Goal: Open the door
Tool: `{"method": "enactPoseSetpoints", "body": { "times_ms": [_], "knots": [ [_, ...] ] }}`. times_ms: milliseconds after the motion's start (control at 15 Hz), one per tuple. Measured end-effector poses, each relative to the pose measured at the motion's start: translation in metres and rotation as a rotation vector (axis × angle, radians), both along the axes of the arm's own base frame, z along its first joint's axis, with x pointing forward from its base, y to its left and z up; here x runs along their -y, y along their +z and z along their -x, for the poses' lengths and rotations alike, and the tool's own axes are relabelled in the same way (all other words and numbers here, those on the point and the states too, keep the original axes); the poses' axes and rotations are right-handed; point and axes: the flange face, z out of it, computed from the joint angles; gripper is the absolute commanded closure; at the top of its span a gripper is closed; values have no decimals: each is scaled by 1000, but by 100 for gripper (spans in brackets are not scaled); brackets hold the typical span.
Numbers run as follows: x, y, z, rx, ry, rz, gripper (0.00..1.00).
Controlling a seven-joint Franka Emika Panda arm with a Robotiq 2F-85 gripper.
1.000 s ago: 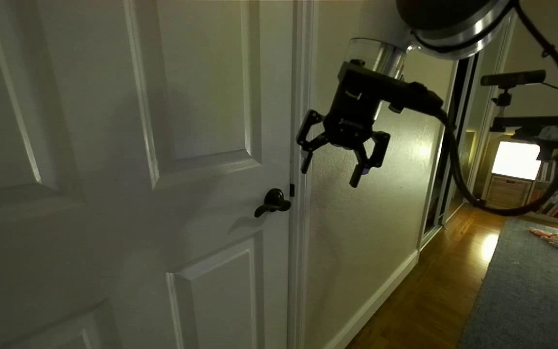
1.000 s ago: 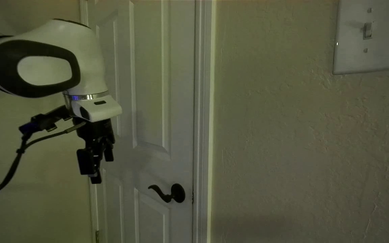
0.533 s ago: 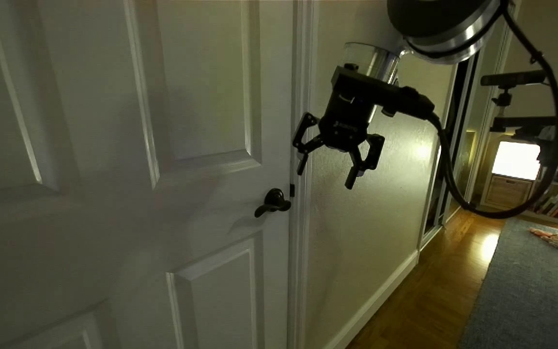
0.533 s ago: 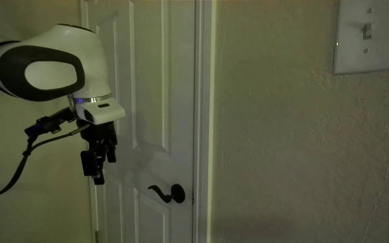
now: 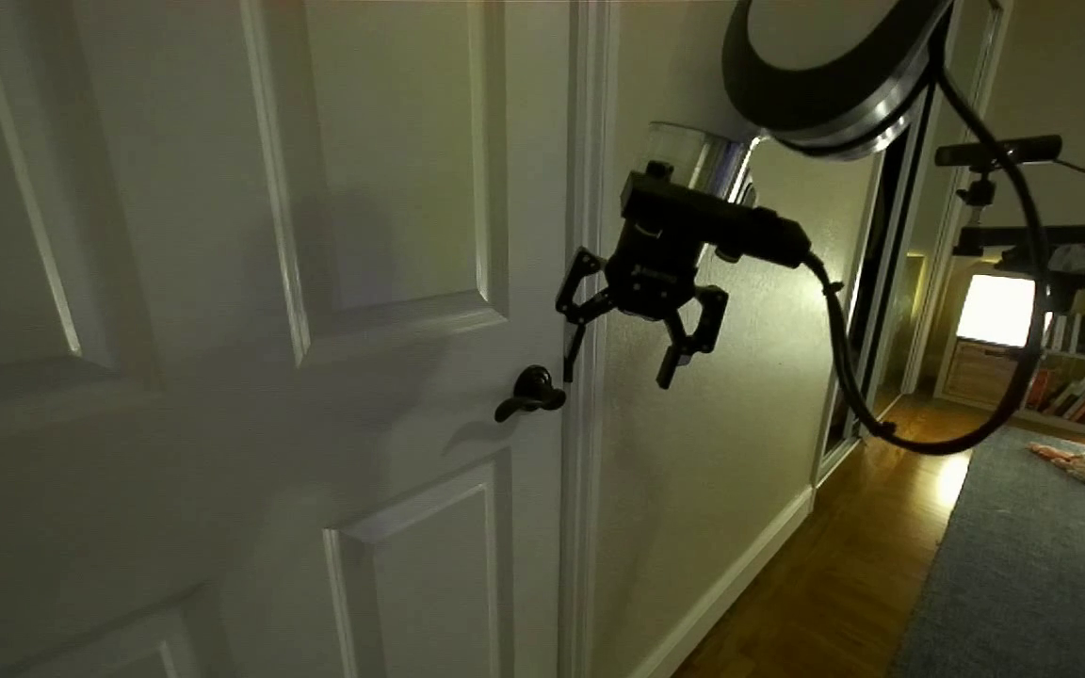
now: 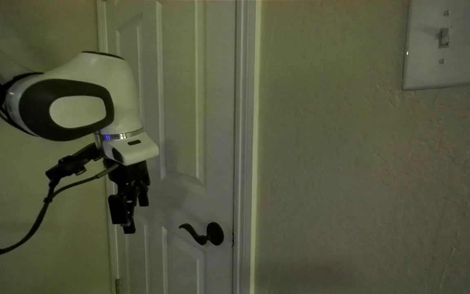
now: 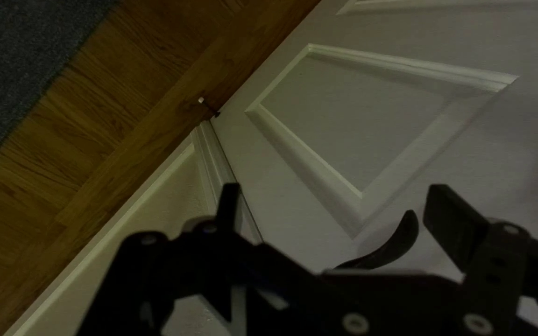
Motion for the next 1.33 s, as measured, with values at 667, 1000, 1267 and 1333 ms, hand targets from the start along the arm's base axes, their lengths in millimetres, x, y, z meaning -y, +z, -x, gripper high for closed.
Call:
{"method": "enactPoseSetpoints", "body": {
  "times_ms": [667,1000,1267,1333],
  "knots": [
    [-29,-53,-58,78,-140,-42,4],
    [-16,-70,-80,129,-218,-33,25],
    [-3,-73,-93,153,-264,-24,59],
    [-2,-73,-95,157,-270,-24,58]
  ]
}}
